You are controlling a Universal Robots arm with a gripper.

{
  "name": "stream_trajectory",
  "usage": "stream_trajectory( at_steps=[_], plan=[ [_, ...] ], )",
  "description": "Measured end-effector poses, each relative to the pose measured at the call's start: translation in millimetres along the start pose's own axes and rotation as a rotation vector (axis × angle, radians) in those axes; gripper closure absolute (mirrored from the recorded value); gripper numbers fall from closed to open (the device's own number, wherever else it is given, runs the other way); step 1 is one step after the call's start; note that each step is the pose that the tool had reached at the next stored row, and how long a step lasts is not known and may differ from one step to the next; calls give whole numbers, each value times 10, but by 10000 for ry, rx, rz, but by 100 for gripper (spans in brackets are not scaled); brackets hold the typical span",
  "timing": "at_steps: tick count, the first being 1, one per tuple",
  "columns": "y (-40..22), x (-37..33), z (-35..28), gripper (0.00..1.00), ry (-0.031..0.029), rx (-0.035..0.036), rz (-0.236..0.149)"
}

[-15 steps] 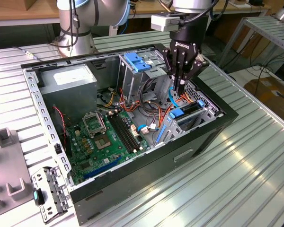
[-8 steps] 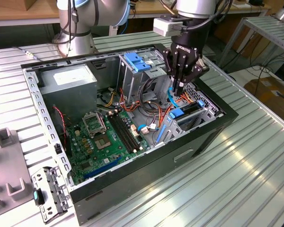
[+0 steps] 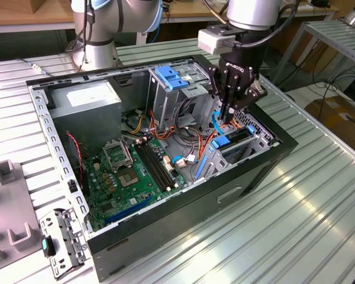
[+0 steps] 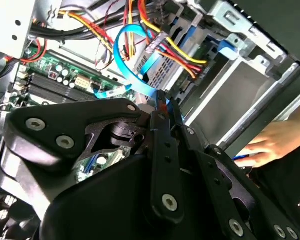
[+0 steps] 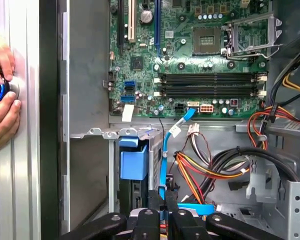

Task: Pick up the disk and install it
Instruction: 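Insert the second disk wire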

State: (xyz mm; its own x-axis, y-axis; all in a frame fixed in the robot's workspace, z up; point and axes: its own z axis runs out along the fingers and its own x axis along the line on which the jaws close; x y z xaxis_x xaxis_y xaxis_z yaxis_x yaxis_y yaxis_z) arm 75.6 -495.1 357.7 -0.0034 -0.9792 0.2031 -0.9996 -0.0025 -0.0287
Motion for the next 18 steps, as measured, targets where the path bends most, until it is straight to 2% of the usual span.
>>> stream_trajectory(
  at_steps=[1, 2, 4, 5, 6, 7, 8, 9, 11, 18],
  plan=[
    [9, 9, 2, 84, -15, 168, 35],
    [18, 19, 4, 84, -28, 369, 78],
    [29, 34, 8, 84, -50, 608, 128],
    [35, 50, 12, 84, -72, 750, 159],
    [42, 64, 16, 84, -114, 828, 177],
    [52, 74, 20, 84, -177, 867, 190],
    [82, 96, 26, 84, -373, 932, 217],
    [93, 107, 30, 84, -488, 963, 232],
    [106, 134, 37, 84, -675, 1024, 258],
    [132, 275, 81, 84, -956, 1239, 319]
  ],
)
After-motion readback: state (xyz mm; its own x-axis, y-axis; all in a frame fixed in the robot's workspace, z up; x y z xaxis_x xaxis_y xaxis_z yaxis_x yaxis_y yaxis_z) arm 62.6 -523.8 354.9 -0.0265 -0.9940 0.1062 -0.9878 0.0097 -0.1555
